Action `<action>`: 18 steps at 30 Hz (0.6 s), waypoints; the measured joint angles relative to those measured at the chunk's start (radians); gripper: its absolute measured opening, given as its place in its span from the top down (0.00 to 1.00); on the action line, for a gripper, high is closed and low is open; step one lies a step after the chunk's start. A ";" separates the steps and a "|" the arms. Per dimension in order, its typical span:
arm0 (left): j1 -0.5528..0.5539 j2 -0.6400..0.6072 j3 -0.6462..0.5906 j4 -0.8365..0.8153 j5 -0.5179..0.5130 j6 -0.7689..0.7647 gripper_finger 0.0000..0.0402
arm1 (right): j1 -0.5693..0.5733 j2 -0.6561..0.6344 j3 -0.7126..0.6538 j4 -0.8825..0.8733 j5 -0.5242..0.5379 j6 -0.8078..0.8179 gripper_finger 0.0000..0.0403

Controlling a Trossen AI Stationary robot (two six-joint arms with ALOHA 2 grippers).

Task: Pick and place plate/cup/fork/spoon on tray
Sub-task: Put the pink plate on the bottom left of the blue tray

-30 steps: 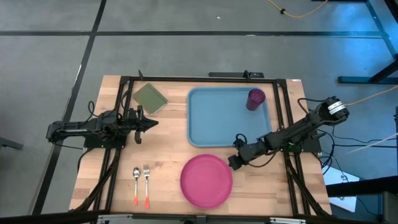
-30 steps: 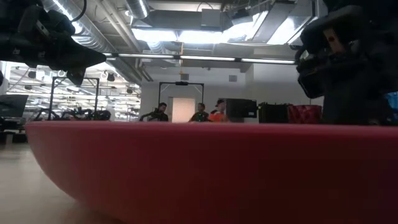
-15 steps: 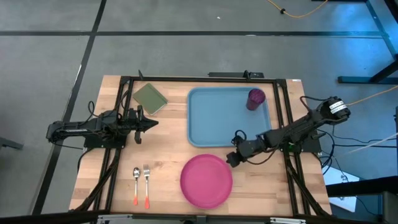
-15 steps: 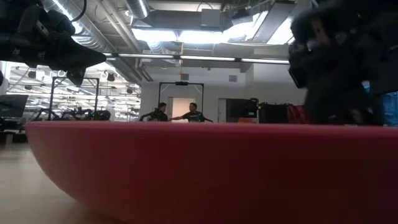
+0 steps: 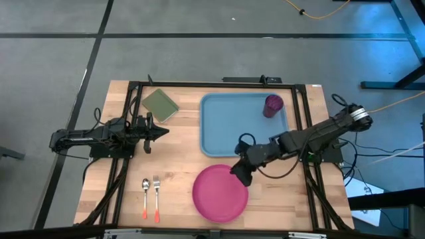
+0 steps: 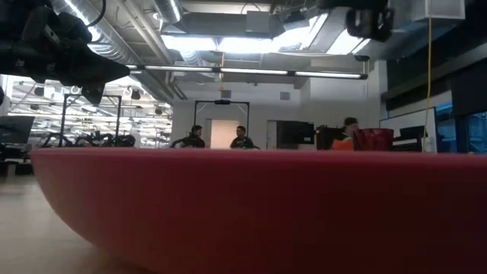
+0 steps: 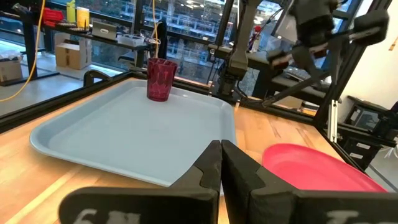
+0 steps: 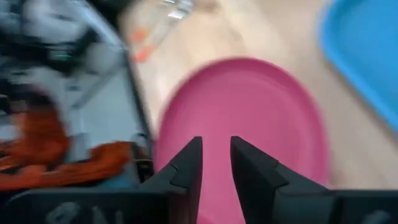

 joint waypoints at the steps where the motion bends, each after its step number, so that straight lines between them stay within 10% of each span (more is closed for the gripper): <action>1: 0.000 0.000 0.000 0.000 0.000 0.000 1.00 | 0.011 0.019 0.048 -0.096 0.033 0.031 0.78; 6: 0.000 0.000 0.000 0.000 0.000 0.000 1.00 | 0.043 0.139 0.187 -0.437 0.133 0.231 0.78; 18: 0.000 0.000 0.000 0.000 0.004 -0.001 1.00 | 0.045 0.325 0.193 -0.449 0.042 0.195 0.78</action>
